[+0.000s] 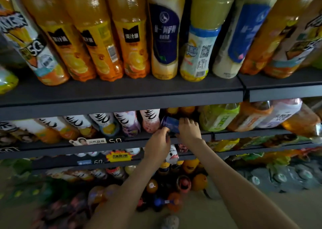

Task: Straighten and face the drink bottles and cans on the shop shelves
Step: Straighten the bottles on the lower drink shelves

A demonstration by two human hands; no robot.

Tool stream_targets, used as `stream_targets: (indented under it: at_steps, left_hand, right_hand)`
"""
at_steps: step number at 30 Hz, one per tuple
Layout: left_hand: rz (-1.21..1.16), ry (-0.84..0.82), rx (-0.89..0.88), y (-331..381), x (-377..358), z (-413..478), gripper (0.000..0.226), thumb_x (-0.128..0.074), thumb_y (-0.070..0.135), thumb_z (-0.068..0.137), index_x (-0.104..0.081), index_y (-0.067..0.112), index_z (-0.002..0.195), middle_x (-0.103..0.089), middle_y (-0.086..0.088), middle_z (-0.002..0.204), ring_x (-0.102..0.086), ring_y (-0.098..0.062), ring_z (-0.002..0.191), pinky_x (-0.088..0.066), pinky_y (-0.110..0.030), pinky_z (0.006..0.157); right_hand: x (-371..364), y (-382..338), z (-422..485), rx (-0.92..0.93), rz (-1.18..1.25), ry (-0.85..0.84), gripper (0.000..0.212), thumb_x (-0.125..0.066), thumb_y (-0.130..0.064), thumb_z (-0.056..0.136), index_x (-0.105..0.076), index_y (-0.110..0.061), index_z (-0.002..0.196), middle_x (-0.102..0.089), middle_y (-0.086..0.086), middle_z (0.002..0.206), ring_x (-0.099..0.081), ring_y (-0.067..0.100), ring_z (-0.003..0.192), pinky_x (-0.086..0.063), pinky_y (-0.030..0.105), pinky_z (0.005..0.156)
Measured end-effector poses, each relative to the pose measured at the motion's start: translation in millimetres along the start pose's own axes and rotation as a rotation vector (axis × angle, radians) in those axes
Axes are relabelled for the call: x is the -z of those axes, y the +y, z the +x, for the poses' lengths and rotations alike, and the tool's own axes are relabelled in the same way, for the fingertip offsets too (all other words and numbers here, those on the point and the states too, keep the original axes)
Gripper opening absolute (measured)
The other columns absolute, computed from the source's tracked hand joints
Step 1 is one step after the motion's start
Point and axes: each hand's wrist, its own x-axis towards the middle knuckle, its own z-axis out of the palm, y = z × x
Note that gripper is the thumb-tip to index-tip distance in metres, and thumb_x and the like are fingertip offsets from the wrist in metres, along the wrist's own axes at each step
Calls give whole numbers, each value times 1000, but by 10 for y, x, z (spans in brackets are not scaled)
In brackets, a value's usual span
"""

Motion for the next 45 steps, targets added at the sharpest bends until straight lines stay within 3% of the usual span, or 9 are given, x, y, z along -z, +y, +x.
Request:
stream_targets:
  at_steps: [6, 14, 18, 23, 27, 31, 36, 41, 45]
  left_hand:
    - [-264, 159, 156, 199, -215, 0, 16, -59, 20, 93, -61, 8, 102, -70, -8, 96, -64, -24, 90, -40, -20, 70]
    - [-404, 225, 139, 417, -320, -11, 37, -43, 22, 101, -47, 16, 137, -56, -3, 134, -53, -16, 120, -29, 5, 77]
    - [-531, 163, 188, 366, -451, 108, 44, -35, 10, 102, -38, 23, 144, -43, -2, 146, -42, -13, 131, -27, 6, 82]
    - [-661, 192, 205, 188, -494, 219, 55, -39, 0, 96, -39, 29, 143, -45, 0, 144, -42, -8, 127, -33, -15, 97]
    - [-504, 246, 180, 107, -569, 200, 42, -37, 18, 102, -38, 21, 144, -47, -3, 143, -45, -18, 129, -29, -7, 87]
    - [-388, 372, 83, -28, -654, 23, 35, -43, 15, 100, -49, 9, 134, -57, -4, 130, -52, -17, 120, -28, 3, 83]
    - [-302, 577, 35, -521, -990, -253, 25, -54, 6, 93, -59, 8, 117, -65, 1, 107, -59, -6, 97, -38, -3, 83]
    - [-267, 456, 190, -1054, -1633, -317, 14, -59, 13, 92, -64, 13, 105, -60, 10, 88, -63, -12, 87, -36, -6, 72]
    - [-266, 276, 266, -1340, -2040, -82, 20, -54, 20, 95, -60, 19, 114, -61, 7, 99, -61, -14, 98, -34, -8, 70]
  right_hand:
    - [-225, 48, -318, -133, 720, 279, 48, -73, -14, 76, -42, -1, 110, -44, 12, 107, -47, 30, 102, -42, 34, 82]
    - [-68, -20, -206, -74, 1560, 312, 51, -66, 4, 80, -35, -26, 106, -51, 3, 104, -56, 14, 95, -51, 23, 79]
    - [-232, 31, -75, -31, 1538, 201, 62, -65, 8, 76, -32, -18, 121, -45, 15, 119, -53, 27, 110, -50, 44, 94]
    - [-473, 217, -69, 223, 1274, 169, 67, -61, 10, 80, -34, -12, 138, -45, 9, 130, -48, 17, 120, -45, 36, 101]
    - [-563, 145, -75, 171, 1000, 383, 60, -68, 0, 79, -41, -2, 132, -46, 15, 124, -42, 24, 114, -30, 17, 89]
    - [-557, -15, -56, 58, 872, 530, 62, -79, -11, 71, -47, 4, 122, -50, 20, 111, -46, 33, 102, -28, 27, 82]
    - [-1056, 44, -441, 42, 837, 812, 47, -76, -16, 75, -45, -6, 110, -39, -3, 99, -34, 9, 87, -31, 22, 78]
    - [-2079, 164, -522, -172, 851, 433, 56, -80, -18, 75, -46, 8, 109, -47, 13, 96, -47, 31, 90, -43, 40, 76]
    - [-2444, 194, -232, -178, 992, 75, 60, -74, -30, 80, -42, 0, 121, -50, 13, 111, -50, 31, 109, -39, 29, 78]
